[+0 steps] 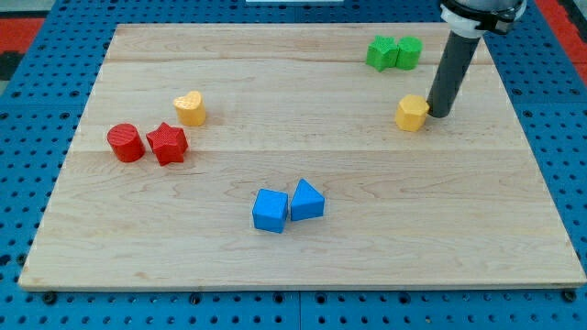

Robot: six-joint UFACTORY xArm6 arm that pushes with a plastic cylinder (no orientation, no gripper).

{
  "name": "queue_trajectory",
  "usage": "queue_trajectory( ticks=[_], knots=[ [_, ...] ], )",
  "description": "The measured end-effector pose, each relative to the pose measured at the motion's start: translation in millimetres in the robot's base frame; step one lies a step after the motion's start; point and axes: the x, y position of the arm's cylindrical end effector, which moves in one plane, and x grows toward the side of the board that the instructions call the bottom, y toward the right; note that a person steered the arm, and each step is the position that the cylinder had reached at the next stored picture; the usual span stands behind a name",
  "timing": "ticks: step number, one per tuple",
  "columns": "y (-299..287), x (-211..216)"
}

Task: Make the yellow hexagon into the yellow heart

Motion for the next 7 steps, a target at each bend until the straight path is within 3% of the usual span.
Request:
queue_trajectory(
  ticks=[3,4,5,7],
  knots=[
    [-129.9,0.0],
    [-142.8,-0.1],
    [-132.3,32.4],
    [-135.1,36.1]
  ],
)
